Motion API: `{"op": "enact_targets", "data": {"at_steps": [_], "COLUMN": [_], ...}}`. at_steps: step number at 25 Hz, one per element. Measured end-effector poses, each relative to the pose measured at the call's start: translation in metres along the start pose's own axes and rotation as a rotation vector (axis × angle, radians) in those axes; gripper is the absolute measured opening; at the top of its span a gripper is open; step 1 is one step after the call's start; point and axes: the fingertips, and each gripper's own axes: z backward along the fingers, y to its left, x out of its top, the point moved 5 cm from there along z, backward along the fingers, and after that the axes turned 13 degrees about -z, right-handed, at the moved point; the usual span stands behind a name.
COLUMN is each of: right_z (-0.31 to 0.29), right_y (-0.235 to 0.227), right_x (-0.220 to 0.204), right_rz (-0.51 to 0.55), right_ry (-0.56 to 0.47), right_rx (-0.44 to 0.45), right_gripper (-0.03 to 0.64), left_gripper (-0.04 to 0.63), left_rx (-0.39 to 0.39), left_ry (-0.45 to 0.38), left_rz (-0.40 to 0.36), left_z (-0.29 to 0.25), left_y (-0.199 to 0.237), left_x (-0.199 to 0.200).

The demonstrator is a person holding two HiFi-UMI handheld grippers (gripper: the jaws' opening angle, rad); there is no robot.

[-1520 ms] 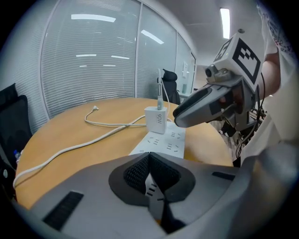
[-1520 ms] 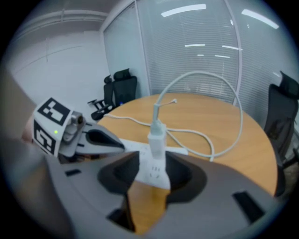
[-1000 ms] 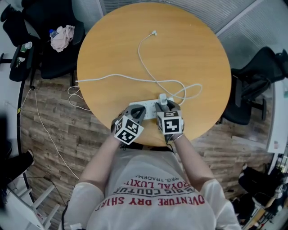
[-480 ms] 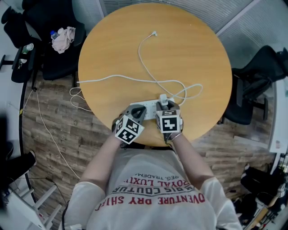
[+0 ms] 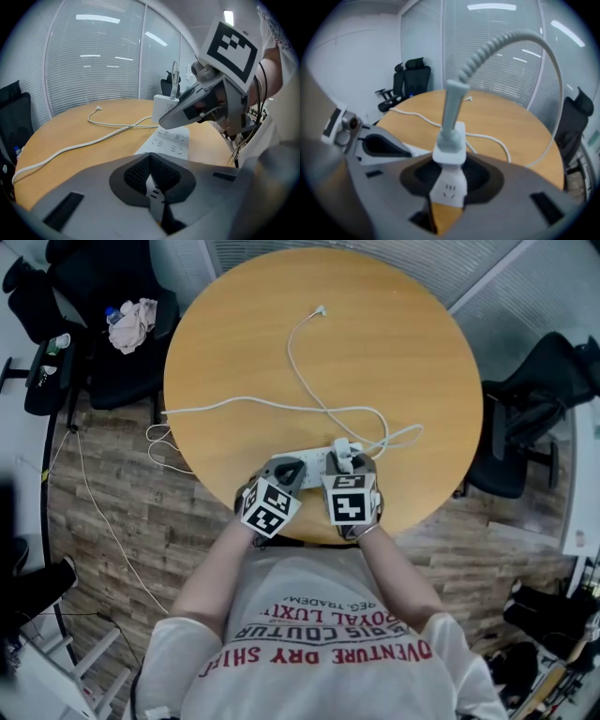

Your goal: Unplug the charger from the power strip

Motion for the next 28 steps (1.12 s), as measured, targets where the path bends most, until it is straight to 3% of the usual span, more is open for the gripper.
{"op": "enact_targets", "data": {"at_steps": [7,12,17,23,28], "right_z": [0.02,0.056,0.088,0.11,0.131], "right_y": [0.002,0.005,0.006,0.012,0.023], "right_x": [0.009,0.034,0.056,0.071,0.081], "right_rz": [-0.034,-0.005,0.016,0.041,0.041], "right_ry": [-0.039,-0.159,-0.272,-0.355,-0.41], "right_rx": [0.054,0.094,0.129,0.174,0.213], "right_gripper": [0.155,0.155,0.155,0.155,0.155], "left_gripper": [0.034,0.034,0.034,0.034,0.034], "left_rx": [-0.063,-0.104,-0.008,0.129,0.244], "left_ry": [0.039,0.078,-0.058,-0.326,-0.458], "left_rz": [0.084,0.064,0.025,0.011,-0.015], "left_z": [-0.001,0.007,0.035,0.101,0.152], "left_y": [0.005,0.003,0.013,0.042,0.056], "left_x": [-0.001,0.009,0.046,0.111,0.141]}}
